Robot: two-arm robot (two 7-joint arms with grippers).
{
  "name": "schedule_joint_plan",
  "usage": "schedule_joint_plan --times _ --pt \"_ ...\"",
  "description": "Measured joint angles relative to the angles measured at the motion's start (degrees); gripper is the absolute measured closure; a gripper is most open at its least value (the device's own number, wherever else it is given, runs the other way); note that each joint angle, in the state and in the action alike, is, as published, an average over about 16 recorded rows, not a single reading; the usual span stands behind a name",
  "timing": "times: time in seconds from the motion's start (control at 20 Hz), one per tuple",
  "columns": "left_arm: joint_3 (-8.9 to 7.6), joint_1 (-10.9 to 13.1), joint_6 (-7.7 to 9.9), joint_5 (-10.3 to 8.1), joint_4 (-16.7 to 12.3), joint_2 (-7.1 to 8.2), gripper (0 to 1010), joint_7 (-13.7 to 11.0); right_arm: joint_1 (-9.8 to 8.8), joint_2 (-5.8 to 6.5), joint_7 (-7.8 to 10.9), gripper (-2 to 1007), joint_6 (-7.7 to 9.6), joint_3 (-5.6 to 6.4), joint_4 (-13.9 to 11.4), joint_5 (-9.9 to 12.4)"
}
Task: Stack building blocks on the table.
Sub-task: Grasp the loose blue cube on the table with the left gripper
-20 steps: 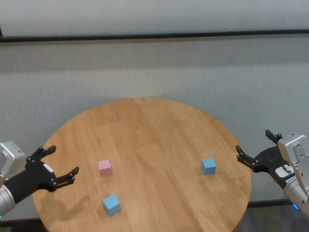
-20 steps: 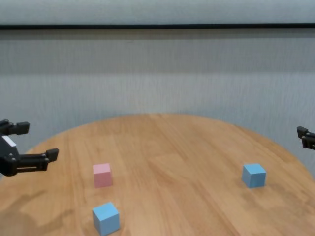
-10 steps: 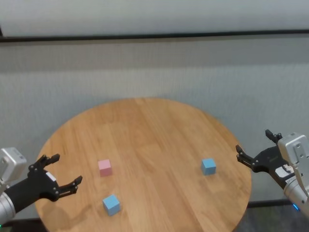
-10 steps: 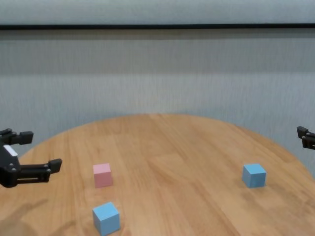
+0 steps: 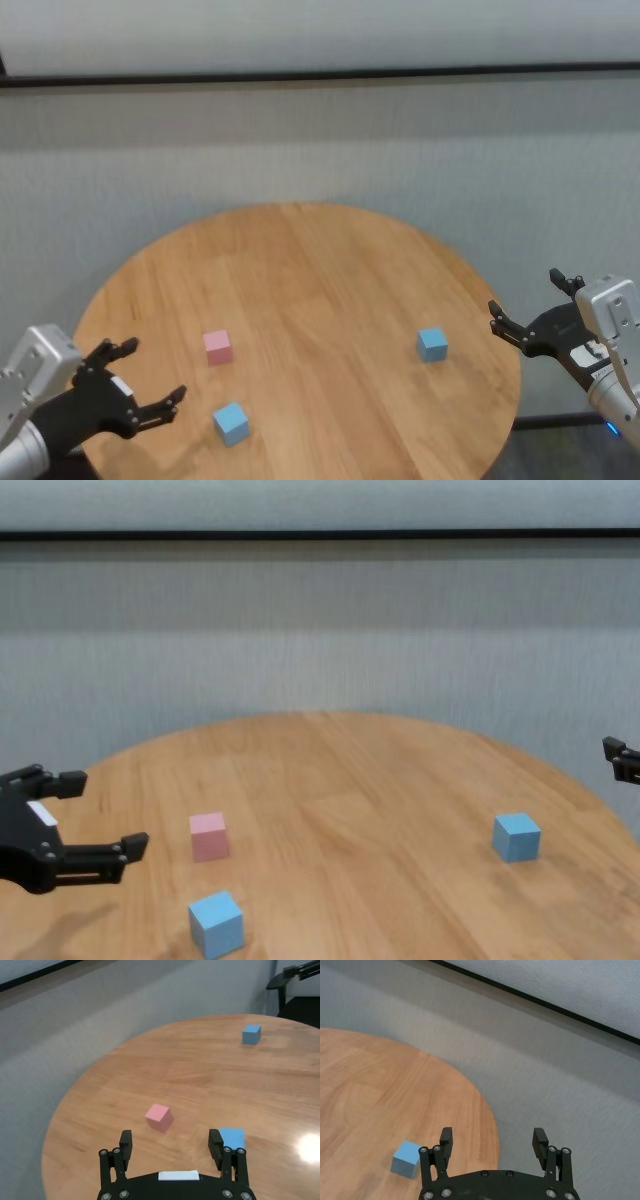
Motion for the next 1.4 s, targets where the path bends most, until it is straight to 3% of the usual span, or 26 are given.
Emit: schedule_joint_plan --times 0.65,1.4 --pt "1.66 -0.7 3.24 2.74 -2.0 -3.39 10 -0.9 0.0 0.0 0.0 0 0.0 0.0 0.0 0.0" --pt "3.43 -2.1 4.83 6.3 0.9 -6.66 11 -2.6 0.0 0.0 0.0 0 0.0 0.0 0.0 0.0"
